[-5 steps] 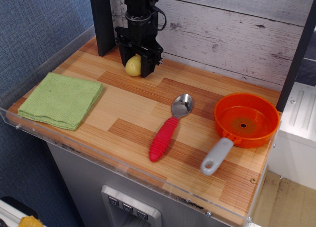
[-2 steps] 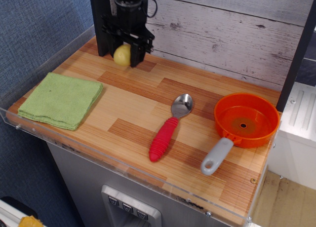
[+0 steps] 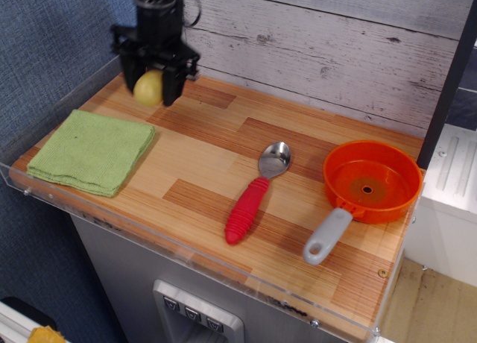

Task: Put the egg on the green rag.

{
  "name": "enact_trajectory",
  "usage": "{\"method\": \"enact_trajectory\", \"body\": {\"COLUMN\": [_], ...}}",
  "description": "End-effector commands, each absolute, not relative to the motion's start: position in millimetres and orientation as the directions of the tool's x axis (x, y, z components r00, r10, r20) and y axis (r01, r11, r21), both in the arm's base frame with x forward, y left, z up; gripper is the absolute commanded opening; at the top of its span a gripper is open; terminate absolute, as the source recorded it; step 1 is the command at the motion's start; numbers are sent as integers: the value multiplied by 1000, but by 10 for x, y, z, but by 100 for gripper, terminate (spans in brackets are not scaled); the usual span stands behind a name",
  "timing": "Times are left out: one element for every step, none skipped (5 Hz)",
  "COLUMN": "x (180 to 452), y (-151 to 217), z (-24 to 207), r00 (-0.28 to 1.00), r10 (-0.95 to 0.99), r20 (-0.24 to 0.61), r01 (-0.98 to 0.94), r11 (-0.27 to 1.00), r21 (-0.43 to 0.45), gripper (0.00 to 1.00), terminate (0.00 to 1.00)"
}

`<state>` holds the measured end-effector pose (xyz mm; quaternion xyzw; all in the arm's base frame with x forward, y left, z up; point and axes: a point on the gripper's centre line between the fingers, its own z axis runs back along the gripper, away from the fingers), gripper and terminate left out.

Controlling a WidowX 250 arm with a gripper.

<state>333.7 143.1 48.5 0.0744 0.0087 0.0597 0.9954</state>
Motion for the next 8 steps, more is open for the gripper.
{"method": "enact_trajectory", "body": {"x": [2888, 2765, 2709, 2674, 2691, 2670, 2664, 2653], "y": [1750, 1839, 1872, 1910, 1944, 1980, 2003, 2035], "z": [752, 646, 558, 464, 383, 393, 404, 472], "r00": [956, 939, 935, 926, 923, 903, 901, 897], "r10": [277, 329, 338, 354, 358, 395, 408, 419], "r20": [95, 100, 109, 133, 141, 167, 150, 140], "r01": [-289, -341, -352, -371, -376, -417, -427, -437], "r11": [946, 928, 923, 919, 917, 900, 895, 888], "r21": [150, 149, 155, 135, 130, 127, 130, 141], "gripper": [0, 0, 0, 0, 0, 100, 100, 100], "terminate": [0, 0, 0, 0, 0, 0, 0, 0]}}
